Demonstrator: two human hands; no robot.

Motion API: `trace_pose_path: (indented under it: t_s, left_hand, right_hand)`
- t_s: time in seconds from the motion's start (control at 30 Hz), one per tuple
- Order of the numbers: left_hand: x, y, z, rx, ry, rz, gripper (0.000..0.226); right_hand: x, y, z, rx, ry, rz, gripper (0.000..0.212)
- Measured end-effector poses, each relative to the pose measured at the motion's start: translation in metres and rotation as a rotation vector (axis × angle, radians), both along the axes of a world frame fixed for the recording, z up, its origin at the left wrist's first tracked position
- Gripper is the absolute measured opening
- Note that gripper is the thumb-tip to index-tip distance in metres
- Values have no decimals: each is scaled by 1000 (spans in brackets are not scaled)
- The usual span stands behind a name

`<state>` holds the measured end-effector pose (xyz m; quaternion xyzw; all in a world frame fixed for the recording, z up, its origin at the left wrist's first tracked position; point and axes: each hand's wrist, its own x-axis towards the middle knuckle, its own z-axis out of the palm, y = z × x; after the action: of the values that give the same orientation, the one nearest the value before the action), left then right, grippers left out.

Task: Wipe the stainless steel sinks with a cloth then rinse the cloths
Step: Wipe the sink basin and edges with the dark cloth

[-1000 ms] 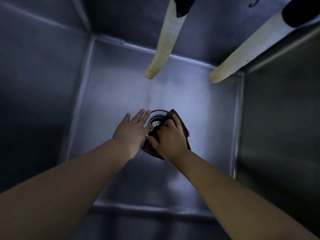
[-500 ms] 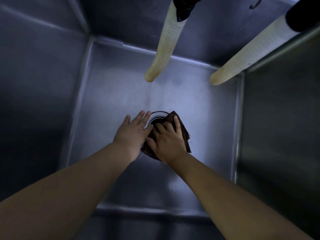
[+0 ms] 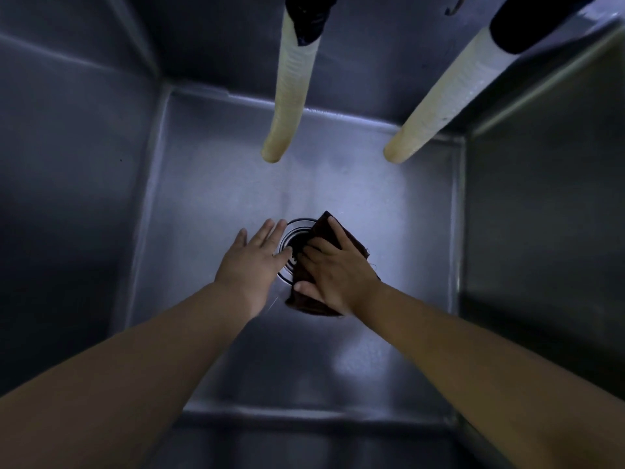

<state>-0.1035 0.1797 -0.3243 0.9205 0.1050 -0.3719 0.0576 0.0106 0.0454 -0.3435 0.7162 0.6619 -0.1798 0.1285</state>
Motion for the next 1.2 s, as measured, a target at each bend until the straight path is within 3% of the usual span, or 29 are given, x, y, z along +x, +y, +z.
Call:
trace_pose_path:
  t_s: [0.33,0.63,1.07,1.2]
  left_hand:
    - [-2,0,-3,23,-10,-21,109]
    - [-1,0,-5,56,10,-43,107]
    - [2,-5,-2,100,45,-60,104]
    - [4,-9,-1,106,47,-64,98]
  right_hand:
    - [-24,6,-11,-34,-85,-115,73]
    - [-28,3,-22,170,90,-361,50]
    - [-38,-14,-24,286,92,-366,48]
    - [-43,-58,-30,345,51,-345,59]
